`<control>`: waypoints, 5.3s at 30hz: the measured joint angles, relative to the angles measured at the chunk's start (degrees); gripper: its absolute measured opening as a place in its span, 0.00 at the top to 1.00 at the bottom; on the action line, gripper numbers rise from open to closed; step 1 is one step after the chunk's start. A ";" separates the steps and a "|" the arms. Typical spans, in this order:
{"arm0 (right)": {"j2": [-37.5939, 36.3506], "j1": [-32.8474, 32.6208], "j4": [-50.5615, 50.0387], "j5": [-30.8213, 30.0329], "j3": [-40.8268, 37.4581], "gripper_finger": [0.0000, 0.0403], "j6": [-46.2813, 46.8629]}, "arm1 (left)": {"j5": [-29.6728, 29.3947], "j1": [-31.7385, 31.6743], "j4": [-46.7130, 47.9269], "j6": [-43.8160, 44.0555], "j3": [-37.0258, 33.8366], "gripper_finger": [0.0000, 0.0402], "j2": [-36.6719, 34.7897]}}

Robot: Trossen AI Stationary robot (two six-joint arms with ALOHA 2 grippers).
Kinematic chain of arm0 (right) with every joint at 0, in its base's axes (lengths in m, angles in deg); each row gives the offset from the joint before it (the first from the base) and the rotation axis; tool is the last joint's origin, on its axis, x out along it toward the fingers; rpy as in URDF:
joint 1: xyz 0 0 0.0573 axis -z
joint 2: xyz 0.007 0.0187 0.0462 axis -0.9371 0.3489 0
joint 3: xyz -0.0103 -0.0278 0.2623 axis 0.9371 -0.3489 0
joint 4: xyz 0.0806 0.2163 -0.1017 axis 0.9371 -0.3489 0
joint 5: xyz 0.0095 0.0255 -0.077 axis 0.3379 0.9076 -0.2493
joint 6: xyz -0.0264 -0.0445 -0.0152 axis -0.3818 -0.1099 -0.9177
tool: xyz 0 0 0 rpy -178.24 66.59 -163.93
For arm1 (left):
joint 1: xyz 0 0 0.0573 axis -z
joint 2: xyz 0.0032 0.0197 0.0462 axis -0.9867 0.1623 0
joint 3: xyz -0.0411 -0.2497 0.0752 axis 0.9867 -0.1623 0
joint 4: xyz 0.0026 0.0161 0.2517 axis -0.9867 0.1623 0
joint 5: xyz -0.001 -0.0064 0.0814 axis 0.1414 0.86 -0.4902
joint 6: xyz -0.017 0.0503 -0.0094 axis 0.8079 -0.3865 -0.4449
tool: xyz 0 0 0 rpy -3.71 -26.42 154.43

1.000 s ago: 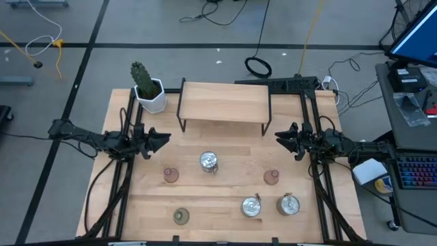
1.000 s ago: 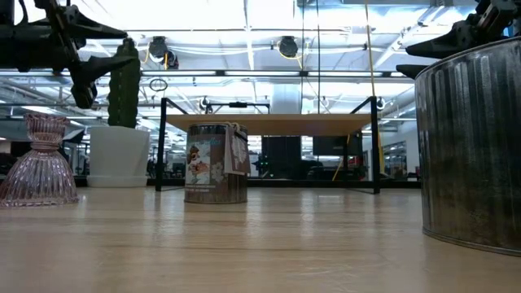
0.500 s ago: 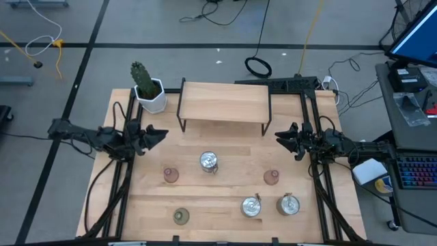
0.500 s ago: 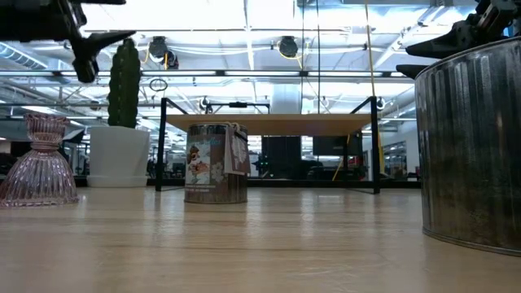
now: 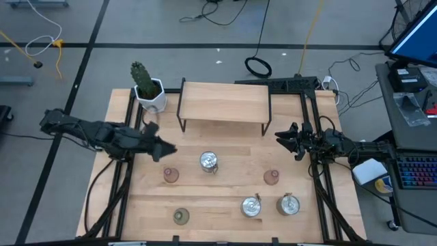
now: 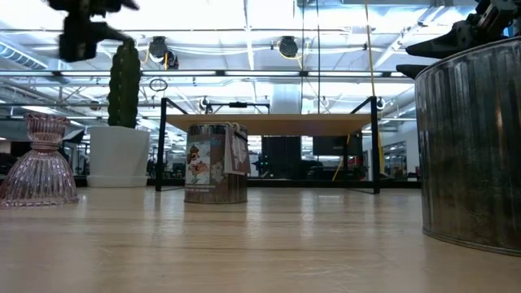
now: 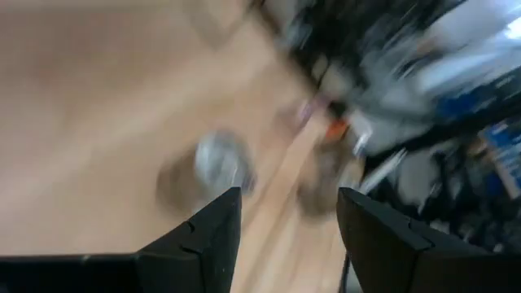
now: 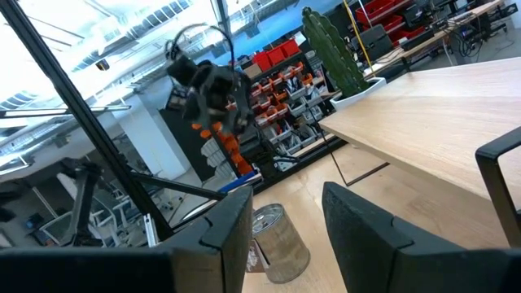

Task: Pick & Place candle stick holders
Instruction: Put the left red candle holder on the shelf

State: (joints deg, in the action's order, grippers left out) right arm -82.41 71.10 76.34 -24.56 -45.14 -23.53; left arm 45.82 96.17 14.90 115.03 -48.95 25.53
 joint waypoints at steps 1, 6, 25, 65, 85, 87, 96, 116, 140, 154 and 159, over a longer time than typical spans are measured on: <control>0.02 0.00 0.00 0.00 -0.01 0.64 0.00 | 2.20 0.00 3.04 2.74 1.10 0.50 1.49; 0.01 0.00 0.02 0.00 -0.02 0.64 0.00 | 14.94 0.00 13.06 15.65 3.61 0.50 7.70; 0.02 0.00 0.02 0.00 -0.02 0.64 -0.02 | 20.36 -0.04 24.63 25.53 3.61 0.50 18.95; 0.02 0.00 0.20 0.00 -0.02 0.64 -0.02 | 18.08 -0.07 22.97 22.83 3.64 0.94 26.03; 18.30 -0.15 6.39 5.25 14.69 0.66 -14.28 | 11.27 -0.10 0.42 15.97 14.21 0.96 16.19; 23.50 -0.19 5.74 7.12 17.91 0.67 -16.88 | 9.27 -0.11 0.48 13.91 17.16 0.96 17.30; 45.98 -3.05 5.86 10.93 33.97 0.71 -31.99 | 8.44 -1.61 0.78 9.07 27.33 0.96 26.81; 65.24 -10.23 5.76 -0.16 49.78 0.40 -37.06 | 13.23 -9.56 -1.71 0.45 35.57 0.96 40.35; 78.66 -10.10 -17.77 -8.97 69.20 0.28 -36.04 | 11.80 -12.55 -4.53 -3.75 36.44 0.96 41.95; 82.59 -9.79 -17.97 -8.84 70.03 0.37 -34.53 | 11.41 -12.55 -4.42 -4.05 36.41 0.96 41.95; 82.48 -9.79 -17.06 -8.83 70.03 0.45 -34.53 | 11.40 -12.55 -2.86 -4.06 36.35 0.96 41.95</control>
State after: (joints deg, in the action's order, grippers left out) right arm 0.07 61.30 59.28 -33.39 24.89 -58.06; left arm 57.22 83.62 12.03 110.97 -12.60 67.48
